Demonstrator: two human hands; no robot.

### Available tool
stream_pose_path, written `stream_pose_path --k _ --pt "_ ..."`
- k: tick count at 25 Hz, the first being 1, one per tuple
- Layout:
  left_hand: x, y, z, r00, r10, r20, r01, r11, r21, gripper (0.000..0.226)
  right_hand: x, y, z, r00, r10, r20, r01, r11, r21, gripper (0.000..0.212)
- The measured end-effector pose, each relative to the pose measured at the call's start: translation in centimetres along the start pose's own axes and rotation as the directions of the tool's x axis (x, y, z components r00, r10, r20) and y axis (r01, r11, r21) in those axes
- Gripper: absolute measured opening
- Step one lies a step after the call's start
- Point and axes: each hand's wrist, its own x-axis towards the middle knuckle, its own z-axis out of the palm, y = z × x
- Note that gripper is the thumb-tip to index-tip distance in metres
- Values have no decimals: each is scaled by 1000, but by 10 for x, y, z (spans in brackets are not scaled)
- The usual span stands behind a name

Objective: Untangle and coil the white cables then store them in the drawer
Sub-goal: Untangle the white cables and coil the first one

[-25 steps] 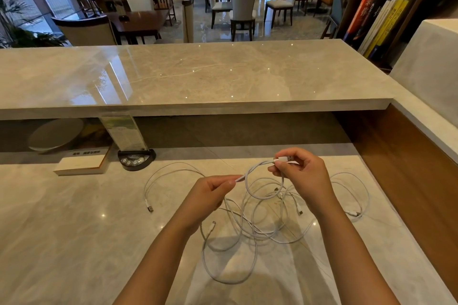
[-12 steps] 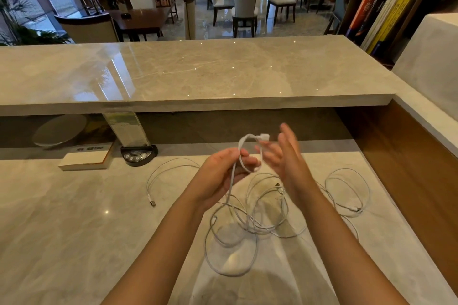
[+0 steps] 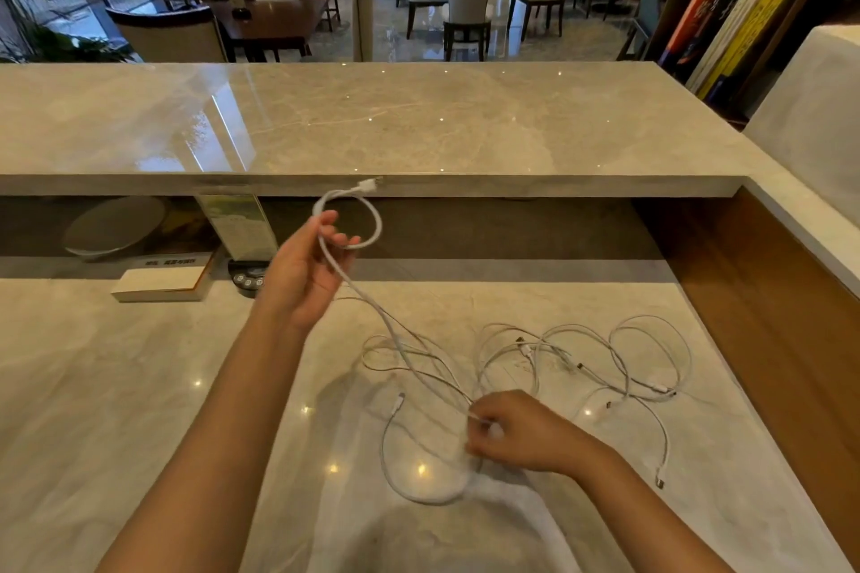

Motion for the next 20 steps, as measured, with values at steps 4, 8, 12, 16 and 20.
stream_pose_path --k 4,8,12,16,20 --pt "1 11 -35 995 -13 -98 21 996 82 21 3 32 -23 750 -83 -656 -103 966 -239 4" --pt "-13 -22 -45 975 -182 -128 200 970 141 22 11 -5 -79 686 271 -676 116 876 469 21" --pt "-20 -48 -39 952 -290 -96 297 952 75 21 10 -40 -110 760 301 -576 255 677 691 35" --pt "-21 -54 -25 953 -302 -28 300 953 -51 21 11 -64 -126 811 384 -440 385 215 897 38" --pt "-20 -47 5 969 -247 22 247 956 -161 23 15 -92 -144 801 291 -523 550 -12 835 40"
